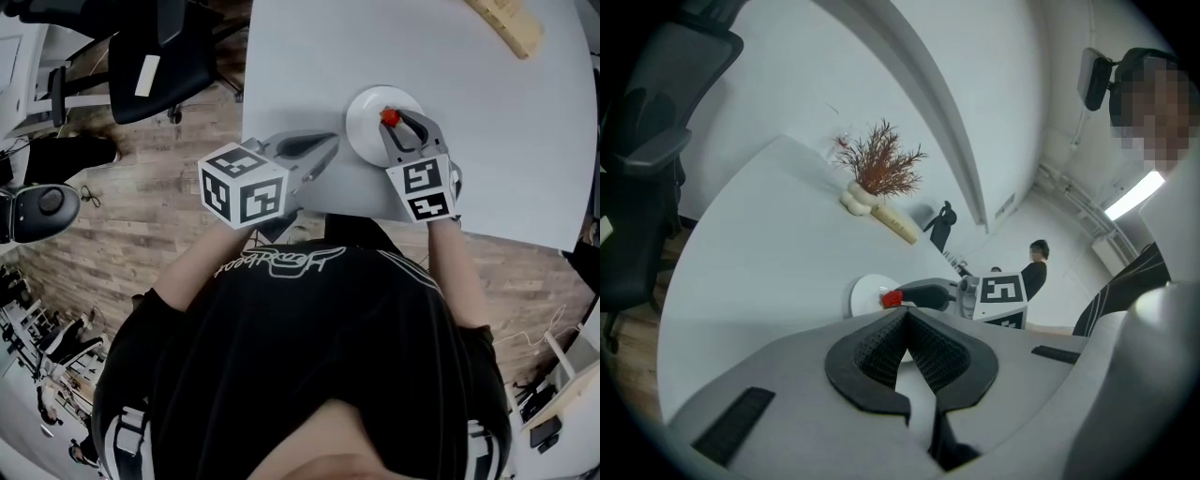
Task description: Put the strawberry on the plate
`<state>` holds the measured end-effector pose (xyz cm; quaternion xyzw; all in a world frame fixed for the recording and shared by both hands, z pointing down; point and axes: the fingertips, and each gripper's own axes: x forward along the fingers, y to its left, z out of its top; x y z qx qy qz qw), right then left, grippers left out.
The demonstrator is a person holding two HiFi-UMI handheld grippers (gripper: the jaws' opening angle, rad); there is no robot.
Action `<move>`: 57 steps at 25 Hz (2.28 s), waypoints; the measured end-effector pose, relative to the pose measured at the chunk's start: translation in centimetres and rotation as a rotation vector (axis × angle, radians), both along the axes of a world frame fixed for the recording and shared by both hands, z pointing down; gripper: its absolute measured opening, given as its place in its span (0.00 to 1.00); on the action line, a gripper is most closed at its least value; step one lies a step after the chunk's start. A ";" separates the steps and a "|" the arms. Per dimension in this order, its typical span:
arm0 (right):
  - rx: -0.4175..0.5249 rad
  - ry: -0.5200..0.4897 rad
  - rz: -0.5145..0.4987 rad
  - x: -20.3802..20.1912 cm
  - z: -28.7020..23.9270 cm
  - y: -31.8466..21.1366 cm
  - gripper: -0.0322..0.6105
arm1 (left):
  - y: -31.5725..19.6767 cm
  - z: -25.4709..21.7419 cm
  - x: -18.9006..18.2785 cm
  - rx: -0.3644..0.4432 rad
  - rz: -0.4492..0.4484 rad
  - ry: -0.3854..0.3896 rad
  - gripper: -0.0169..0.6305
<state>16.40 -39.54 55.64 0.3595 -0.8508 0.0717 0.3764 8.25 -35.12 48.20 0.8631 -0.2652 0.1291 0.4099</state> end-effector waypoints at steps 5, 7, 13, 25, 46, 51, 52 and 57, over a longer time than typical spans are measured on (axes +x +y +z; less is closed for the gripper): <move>-0.014 0.017 -0.002 0.0 0.2 0.0 0.25 | 0.0 0.0 -0.4 0.003 -0.010 0.004 0.04; -0.026 0.019 0.000 0.0 0.2 0.1 0.25 | 0.2 0.0 -0.5 0.002 -0.011 0.006 0.04; -0.047 0.029 0.004 0.1 0.4 -0.1 0.25 | 0.3 -0.2 -1.0 0.002 -0.024 0.008 0.04; -0.082 -0.011 0.058 0.2 0.3 -0.1 0.26 | 0.9 -0.9 -3.4 0.013 -0.088 -0.011 0.04; 0.094 -0.194 0.115 -1.8 -11.2 8.1 0.31 | 7.8 -5.7 -5.0 0.104 -0.029 0.006 0.04; 0.194 -0.258 0.116 -2.7 -16.6 12.8 0.20 | 10.6 -8.8 -5.3 0.165 0.000 0.027 0.04; 0.206 -0.278 0.115 -2.9 -17.6 13.9 0.18 | 11.3 -9.5 -5.3 0.176 0.007 0.031 0.04; 0.250 -0.353 0.118 -4.5 -21.2 19.2 0.11 | 15.1 -12.7 -5.5 0.239 0.046 0.058 0.04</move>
